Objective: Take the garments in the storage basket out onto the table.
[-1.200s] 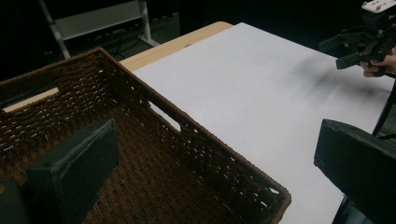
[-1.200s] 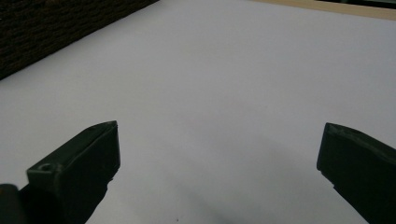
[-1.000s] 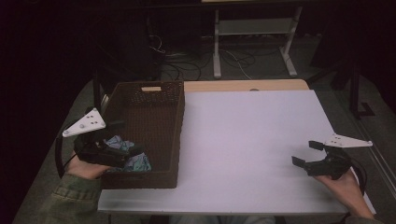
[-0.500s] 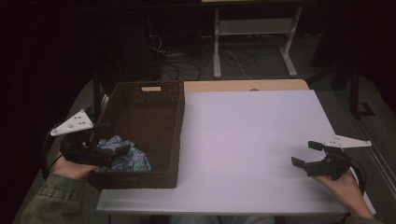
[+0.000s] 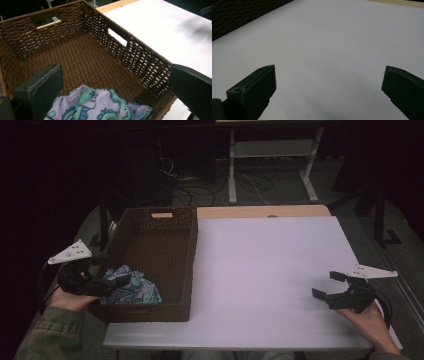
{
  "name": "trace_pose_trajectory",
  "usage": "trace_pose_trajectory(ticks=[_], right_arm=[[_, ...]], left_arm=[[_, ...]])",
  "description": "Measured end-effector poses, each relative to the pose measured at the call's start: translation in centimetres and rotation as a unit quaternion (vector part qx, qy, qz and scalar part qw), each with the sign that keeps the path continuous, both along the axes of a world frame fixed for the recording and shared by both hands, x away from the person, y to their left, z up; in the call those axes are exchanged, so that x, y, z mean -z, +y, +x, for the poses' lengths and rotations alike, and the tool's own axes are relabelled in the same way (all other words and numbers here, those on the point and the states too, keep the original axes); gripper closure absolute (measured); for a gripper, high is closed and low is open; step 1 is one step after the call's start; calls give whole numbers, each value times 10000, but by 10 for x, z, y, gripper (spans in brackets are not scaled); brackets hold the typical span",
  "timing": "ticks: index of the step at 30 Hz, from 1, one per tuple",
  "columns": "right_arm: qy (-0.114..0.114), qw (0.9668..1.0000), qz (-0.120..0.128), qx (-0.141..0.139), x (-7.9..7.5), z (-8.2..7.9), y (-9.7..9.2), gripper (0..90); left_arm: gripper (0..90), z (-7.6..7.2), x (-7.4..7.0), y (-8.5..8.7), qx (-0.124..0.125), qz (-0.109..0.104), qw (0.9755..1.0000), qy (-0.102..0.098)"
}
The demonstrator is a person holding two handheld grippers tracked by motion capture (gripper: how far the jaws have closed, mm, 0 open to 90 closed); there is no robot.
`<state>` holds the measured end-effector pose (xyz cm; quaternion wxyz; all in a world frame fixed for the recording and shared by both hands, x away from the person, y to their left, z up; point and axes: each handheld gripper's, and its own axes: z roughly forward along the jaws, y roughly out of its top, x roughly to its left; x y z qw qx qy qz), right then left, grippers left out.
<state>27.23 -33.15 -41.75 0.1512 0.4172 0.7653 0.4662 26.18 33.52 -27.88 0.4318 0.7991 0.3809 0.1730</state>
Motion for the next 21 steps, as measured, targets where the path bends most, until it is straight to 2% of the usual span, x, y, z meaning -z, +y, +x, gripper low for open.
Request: trace_pose_trajectory(ticks=[11,21], right_arm=[[0,10000,-11,-1,0,0,0,0],[7,10000,-51,-5,1,0,0,0]], left_arm=[[0,3,12,16,-183,31,9996,225],[0,8,31,26,-293,150,9980,541]])
